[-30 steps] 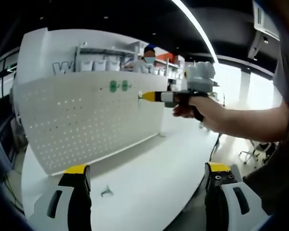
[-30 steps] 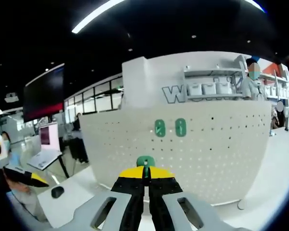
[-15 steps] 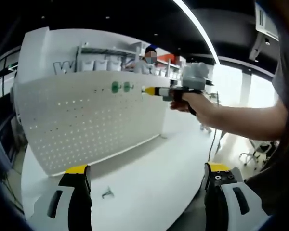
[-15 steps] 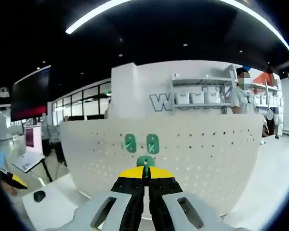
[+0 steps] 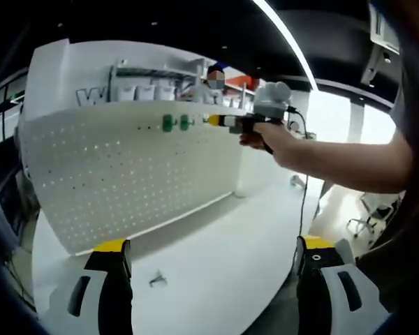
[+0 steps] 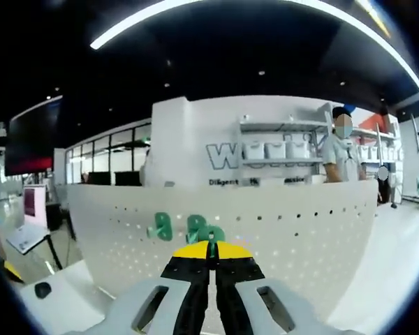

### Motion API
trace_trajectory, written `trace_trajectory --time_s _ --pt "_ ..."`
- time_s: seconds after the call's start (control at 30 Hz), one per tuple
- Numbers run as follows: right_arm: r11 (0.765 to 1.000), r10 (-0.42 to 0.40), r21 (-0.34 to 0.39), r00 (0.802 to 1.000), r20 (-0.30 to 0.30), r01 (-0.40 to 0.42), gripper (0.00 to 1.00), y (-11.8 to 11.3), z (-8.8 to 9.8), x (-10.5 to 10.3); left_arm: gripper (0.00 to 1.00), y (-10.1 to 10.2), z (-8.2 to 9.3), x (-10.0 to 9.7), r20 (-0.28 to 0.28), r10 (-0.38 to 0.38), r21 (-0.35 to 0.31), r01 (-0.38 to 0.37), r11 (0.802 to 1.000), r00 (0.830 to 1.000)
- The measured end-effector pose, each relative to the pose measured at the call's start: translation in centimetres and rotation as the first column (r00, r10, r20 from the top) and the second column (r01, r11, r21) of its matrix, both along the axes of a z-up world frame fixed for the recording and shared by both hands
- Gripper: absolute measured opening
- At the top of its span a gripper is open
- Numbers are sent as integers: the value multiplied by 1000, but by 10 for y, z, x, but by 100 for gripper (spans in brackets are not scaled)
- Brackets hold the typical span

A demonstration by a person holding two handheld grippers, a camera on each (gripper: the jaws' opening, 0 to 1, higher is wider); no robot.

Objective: Insert the hook assembly into the mounting plate slot until the hook locks in place.

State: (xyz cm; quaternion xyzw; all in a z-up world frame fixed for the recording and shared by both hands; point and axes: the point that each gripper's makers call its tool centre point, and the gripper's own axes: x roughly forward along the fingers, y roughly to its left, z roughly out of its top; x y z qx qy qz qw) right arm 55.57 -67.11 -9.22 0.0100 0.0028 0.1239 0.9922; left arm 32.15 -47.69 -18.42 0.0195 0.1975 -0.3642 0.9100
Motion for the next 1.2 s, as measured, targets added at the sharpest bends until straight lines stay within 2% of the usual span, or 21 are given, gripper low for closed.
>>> trace_trajectory --time_s 0.53,0.83,1.2 --pt "999 -28 -40 998 57 30 0 -13 29 34 99 8 -2 3 -8 29 3 -29 1000 1000" --pt "997 -38 -60 998 51 41 0 -17 20 37 98 13 -1 8 -8 42 4 -42 999 999" --pt "998 -52 -33 997 49 54 0 -18 5 44 97 22 -2 11 -19 66 1 -66 998 998"
